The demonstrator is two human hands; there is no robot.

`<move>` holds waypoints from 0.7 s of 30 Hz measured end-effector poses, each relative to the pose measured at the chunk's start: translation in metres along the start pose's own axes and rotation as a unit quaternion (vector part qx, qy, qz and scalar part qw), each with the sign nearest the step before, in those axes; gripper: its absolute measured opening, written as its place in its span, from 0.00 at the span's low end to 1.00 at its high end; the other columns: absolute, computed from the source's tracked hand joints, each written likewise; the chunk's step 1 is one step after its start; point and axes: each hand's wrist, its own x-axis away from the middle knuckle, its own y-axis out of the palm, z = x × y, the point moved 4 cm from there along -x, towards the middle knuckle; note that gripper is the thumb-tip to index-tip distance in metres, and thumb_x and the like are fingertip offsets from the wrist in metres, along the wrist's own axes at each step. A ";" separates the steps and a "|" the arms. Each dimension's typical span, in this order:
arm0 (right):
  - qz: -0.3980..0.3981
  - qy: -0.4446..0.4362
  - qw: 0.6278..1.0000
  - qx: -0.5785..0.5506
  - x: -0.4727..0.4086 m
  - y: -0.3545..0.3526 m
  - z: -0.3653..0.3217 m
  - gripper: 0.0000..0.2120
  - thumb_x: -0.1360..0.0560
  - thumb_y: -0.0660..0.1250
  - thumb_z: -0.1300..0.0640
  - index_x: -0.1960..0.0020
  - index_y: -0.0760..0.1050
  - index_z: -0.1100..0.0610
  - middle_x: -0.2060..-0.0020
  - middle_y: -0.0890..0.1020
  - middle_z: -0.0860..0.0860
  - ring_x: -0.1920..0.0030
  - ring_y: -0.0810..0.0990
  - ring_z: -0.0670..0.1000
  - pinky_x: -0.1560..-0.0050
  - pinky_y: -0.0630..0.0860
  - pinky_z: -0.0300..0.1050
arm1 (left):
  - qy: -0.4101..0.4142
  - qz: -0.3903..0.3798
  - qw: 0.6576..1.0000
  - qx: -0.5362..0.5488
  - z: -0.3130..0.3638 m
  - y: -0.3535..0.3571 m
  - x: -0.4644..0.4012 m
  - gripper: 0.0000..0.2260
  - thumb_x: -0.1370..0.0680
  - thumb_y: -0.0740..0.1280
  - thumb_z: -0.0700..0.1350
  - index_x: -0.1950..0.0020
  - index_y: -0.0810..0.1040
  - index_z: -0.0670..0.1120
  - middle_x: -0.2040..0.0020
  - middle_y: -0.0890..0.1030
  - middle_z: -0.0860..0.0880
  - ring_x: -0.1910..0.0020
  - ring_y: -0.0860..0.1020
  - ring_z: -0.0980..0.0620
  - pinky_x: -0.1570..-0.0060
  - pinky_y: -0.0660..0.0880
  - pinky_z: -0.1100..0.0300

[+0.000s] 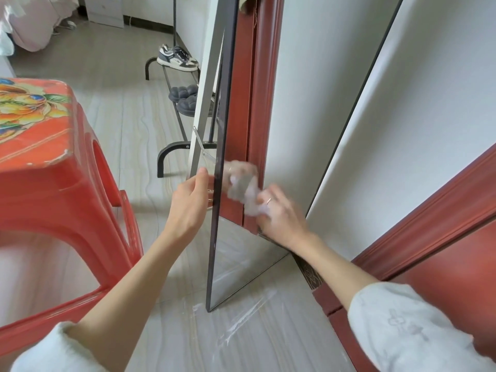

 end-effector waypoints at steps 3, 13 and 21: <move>0.165 0.139 0.975 -0.051 -0.036 -0.043 0.024 0.08 0.35 0.65 0.69 0.56 0.74 0.67 0.57 0.75 0.62 0.57 0.76 0.59 0.59 0.67 0.42 | 0.000 -0.003 1.000 -0.001 0.002 0.001 0.001 0.19 0.18 0.50 0.50 0.58 0.78 0.50 0.59 0.83 0.51 0.58 0.81 0.54 0.55 0.77 0.61; 0.237 0.141 0.959 -0.068 -0.043 0.002 -0.010 0.13 0.35 0.60 0.67 0.51 0.70 0.62 0.54 0.74 0.62 0.51 0.68 0.56 0.51 0.68 0.50 | 0.005 -0.035 0.998 -0.060 -0.007 -0.001 0.002 0.23 0.23 0.51 0.60 0.59 0.80 0.48 0.56 0.84 0.45 0.53 0.81 0.44 0.46 0.76 0.45; -0.170 0.054 0.983 -0.036 0.062 0.078 -0.003 0.13 0.32 0.60 0.74 0.51 0.75 0.62 0.50 0.76 0.58 0.49 0.74 0.58 0.52 0.75 0.49 | 0.019 -0.046 0.995 -0.082 -0.013 0.000 0.003 0.29 0.26 0.52 0.62 0.56 0.72 0.36 0.59 0.77 0.38 0.59 0.76 0.44 0.47 0.72 0.37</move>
